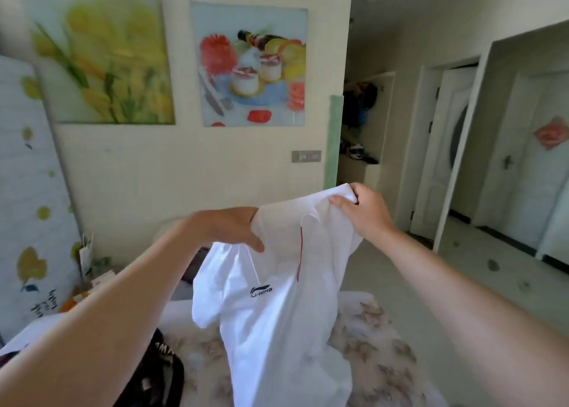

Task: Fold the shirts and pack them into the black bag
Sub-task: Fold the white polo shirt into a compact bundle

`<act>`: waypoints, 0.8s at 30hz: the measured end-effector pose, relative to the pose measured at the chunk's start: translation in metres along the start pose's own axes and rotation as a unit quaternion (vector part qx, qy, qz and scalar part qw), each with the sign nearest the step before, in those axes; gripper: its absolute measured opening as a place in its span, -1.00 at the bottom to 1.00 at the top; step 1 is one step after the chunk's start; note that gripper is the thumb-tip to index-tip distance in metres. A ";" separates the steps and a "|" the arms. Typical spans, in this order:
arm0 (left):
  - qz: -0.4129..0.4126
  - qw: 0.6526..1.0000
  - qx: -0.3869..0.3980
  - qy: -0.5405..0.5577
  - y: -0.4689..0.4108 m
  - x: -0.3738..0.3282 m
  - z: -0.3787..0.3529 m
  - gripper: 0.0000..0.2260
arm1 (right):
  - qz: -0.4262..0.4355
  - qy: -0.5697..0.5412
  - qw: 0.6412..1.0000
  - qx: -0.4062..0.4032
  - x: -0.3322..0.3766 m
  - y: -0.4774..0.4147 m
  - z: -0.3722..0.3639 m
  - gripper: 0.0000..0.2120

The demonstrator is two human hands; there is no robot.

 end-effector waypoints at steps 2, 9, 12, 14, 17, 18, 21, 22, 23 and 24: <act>0.031 0.995 0.019 -0.097 0.018 0.000 0.021 -0.76 | 0.019 0.011 1.000 0.007 0.022 0.008 0.005 -0.79; -0.024 0.930 -0.353 -0.105 0.072 -0.022 0.106 -0.77 | 0.036 0.130 0.989 0.063 0.066 0.017 0.002 -0.62; -0.031 0.917 -0.360 -0.170 0.086 -0.036 0.117 -0.70 | 0.038 0.065 0.992 0.104 0.086 0.025 0.005 -0.85; 0.009 0.913 -0.327 -0.242 0.090 -0.042 0.124 -0.64 | 0.037 0.032 0.991 0.120 0.094 0.026 0.009 -0.89; 0.038 0.932 -0.266 -0.242 0.092 -0.038 0.128 -0.58 | -0.001 0.027 0.982 0.188 0.086 0.025 0.005 -0.88; 0.025 0.949 -0.247 -0.195 0.091 -0.036 0.125 -0.60 | -0.025 0.026 0.976 0.213 0.079 0.025 0.002 -0.80; -0.006 0.979 -0.200 -0.046 0.080 -0.019 0.106 -0.82 | -0.081 0.018 0.962 0.261 0.051 0.023 -0.011 -0.78; 0.000 0.980 -0.189 -0.059 0.074 -0.009 0.100 -0.83 | -0.084 0.032 0.963 0.253 0.041 0.020 -0.016 -0.80; 0.012 0.980 -0.178 -0.087 0.067 0.003 0.092 -0.83 | -0.083 0.052 0.968 0.233 0.030 0.015 -0.021 -0.82; 0.022 0.979 -0.168 -0.116 0.060 0.017 0.083 -0.82 | -0.083 0.074 0.972 0.207 0.020 0.011 -0.026 -0.84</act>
Point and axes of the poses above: each hand's wrist, its own y-axis away from the middle knuckle, its own z-axis out of the back of the hand, x = y × z, the point moved 8 cm from there along -y, towards the middle knuckle, and after that the axes turned 14 degrees about -z, right-handed, at the moved point
